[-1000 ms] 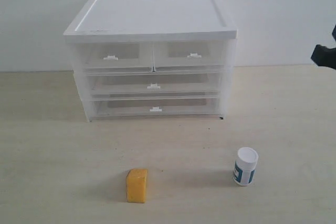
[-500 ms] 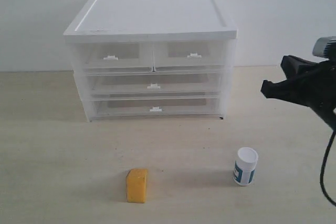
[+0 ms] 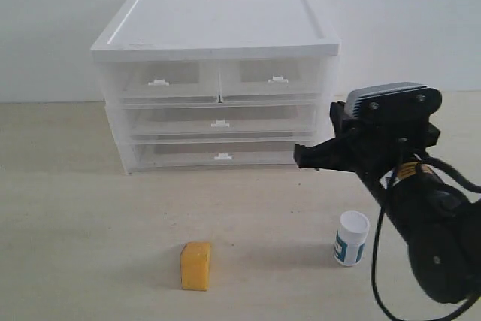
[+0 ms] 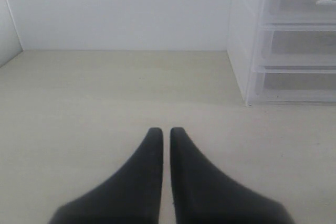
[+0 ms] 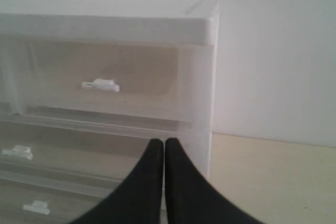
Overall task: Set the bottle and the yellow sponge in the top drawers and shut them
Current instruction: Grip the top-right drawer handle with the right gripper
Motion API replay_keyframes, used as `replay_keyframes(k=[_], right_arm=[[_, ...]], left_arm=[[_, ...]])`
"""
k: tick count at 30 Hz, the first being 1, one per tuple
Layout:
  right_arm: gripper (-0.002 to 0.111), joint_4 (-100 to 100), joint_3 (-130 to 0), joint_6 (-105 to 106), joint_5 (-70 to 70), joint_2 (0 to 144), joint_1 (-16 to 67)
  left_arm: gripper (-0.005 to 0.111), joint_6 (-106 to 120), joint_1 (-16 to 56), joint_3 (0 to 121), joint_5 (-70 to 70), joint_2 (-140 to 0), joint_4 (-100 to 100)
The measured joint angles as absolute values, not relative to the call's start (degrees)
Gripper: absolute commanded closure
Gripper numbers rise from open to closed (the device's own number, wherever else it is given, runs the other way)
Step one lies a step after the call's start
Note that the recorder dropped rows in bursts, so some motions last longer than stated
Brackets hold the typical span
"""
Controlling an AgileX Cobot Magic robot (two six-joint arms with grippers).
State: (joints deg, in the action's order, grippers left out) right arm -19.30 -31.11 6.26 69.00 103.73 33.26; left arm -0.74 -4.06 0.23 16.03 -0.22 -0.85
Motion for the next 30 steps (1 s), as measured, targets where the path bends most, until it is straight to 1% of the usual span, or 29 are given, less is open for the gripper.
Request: replay_keyframes(k=[9,15,16,18,21,23,25,26,27,30], right_arm=[[0.108,-27.6,-38.7,8.7,69.4,109.5,40.4],[0.107,-30.5,-43.3,8.3,69.4,112.7,41.1],[0.105,-30.8,-43.7,8.2,69.4,113.0,41.1],[0.096,-31.2,-44.5,8.1,69.4,113.4,41.1],[0.072,-31.4,-45.4,7.9,69.4,113.5,41.1],[0.054,-31.4,-46.0,7.9,69.4,113.5,41.1],[0.04,-31.4,-46.7,7.9,69.4,113.5,41.1],[0.036,-31.4,-47.0,7.9,69.4,113.5,41.1],[0.036,-31.4,-47.5,7.9,69.4,113.5,41.1],[0.038,-31.5,-49.1,9.2,69.4,113.7,41.1]], left_arm=[[0.102,-0.7,-4.1,0.2,16.0,-0.2,-0.8],[0.102,-0.7,-4.1,0.2,16.0,-0.2,-0.8],[0.102,-0.7,-4.1,0.2,16.0,-0.2,-0.8],[0.102,-0.7,-4.1,0.2,16.0,-0.2,-0.8],[0.102,-0.7,-4.1,0.2,16.0,-0.2,-0.8],[0.102,-0.7,-4.1,0.2,16.0,-0.2,-0.8],[0.102,-0.7,-4.1,0.2,16.0,-0.2,-0.8],[0.102,-0.7,-4.1,0.2,16.0,-0.2,-0.8],[0.102,-0.7,-4.1,0.2,16.0,-0.2,-0.8],[0.102,-0.7,-4.1,0.2,16.0,-0.2,-0.8]])
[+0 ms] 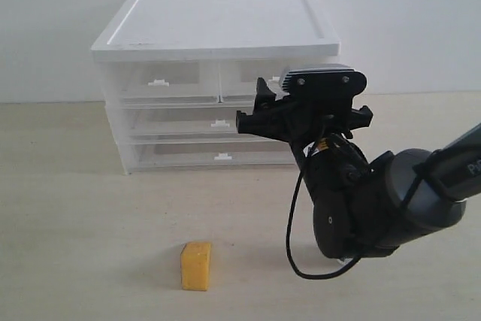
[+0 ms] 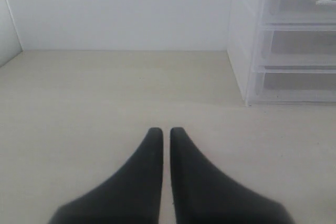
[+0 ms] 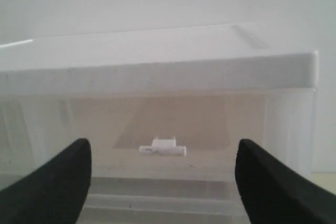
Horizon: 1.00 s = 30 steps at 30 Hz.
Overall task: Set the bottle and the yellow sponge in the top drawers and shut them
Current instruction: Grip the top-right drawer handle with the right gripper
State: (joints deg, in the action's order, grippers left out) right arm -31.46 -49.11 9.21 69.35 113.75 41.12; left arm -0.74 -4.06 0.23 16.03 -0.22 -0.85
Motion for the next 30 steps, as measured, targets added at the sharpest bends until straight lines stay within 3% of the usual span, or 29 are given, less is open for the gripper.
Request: replay_keyframes(k=[11,30], right_arm=[[0.038,-34.9,-55.2,12.1,69.4,121.2,41.1],[0.038,-33.9,-56.8,10.3,68.7,121.5,38.1]], left_arm=[[0.102,-0.7,-4.1,0.2,16.0,-0.2,-0.8],[0.102,-0.7,-4.1,0.2,16.0,-0.2,-0.8]])
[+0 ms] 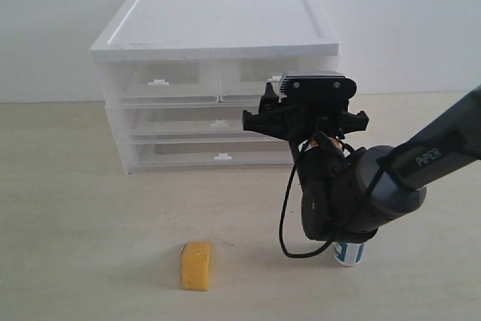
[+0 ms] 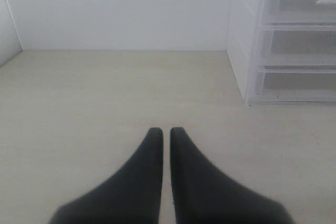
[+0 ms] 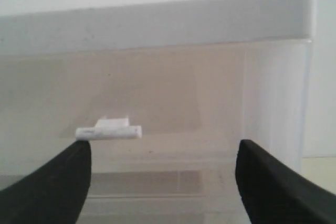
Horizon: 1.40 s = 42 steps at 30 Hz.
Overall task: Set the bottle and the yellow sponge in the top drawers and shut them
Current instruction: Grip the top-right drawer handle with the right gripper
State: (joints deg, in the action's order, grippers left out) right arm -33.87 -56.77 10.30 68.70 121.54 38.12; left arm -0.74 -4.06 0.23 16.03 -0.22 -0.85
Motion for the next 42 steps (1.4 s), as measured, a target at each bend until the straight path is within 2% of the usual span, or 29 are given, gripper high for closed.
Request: replay_keyframes(k=[17,29,42], right_arm=[[0.038,-37.2,-59.1,13.5,65.6,121.6,38.8],[0.038,-31.5,-57.6,13.3,58.2,117.2,38.7],[0.038,-30.5,-57.1,13.7,62.5,117.3,38.1]], left_arm=[[0.102,-0.7,-4.1,0.2,16.0,-0.2,-0.8],[0.102,-0.7,-4.1,0.2,16.0,-0.2,-0.8],[0.102,-0.7,-4.1,0.2,16.0,-0.2,-0.8]])
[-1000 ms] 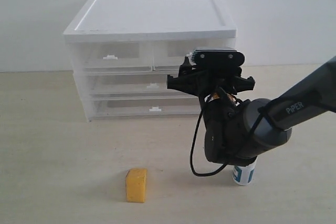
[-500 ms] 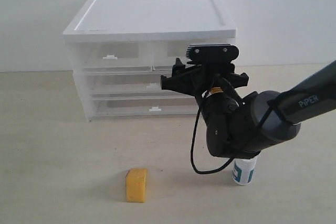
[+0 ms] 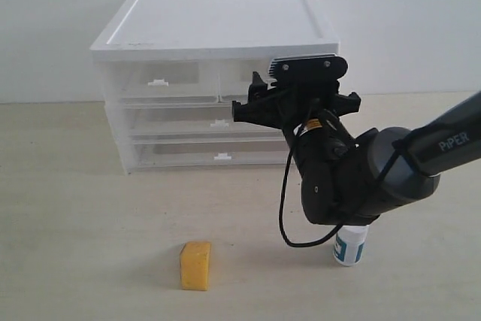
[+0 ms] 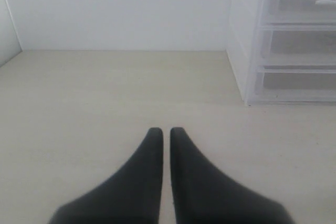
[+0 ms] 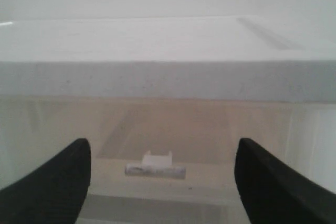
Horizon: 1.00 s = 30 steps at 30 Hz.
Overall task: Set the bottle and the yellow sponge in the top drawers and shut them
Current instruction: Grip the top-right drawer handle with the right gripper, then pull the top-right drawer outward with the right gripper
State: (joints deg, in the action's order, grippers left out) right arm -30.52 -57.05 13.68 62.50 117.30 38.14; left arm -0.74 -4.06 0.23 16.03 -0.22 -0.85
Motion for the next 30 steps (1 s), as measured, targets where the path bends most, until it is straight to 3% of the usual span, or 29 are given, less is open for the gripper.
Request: replay_keyframes(k=[5,6,9,20,30], right_arm=[[0.043,-31.8,-58.1,13.9,63.3,118.0,38.4],[0.054,-32.0,-58.2,13.9,63.4,118.1,38.4],[0.109,-33.3,-58.6,14.2,62.5,118.1,38.4],[0.107,-32.5,-55.0,14.2,57.3,113.5,38.4],[0.107,-38.7,-48.7,16.1,58.0,108.4,44.5]], left_arm=[[0.102,-0.7,-4.1,0.2,16.0,-0.2,-0.8],[0.102,-0.7,-4.1,0.2,16.0,-0.2,-0.8],[0.102,-0.7,-4.1,0.2,16.0,-0.2,-0.8],[0.102,-0.7,-4.1,0.2,16.0,-0.2,-0.8],[0.102,-0.7,-4.1,0.2,16.0,-0.2,-0.8]])
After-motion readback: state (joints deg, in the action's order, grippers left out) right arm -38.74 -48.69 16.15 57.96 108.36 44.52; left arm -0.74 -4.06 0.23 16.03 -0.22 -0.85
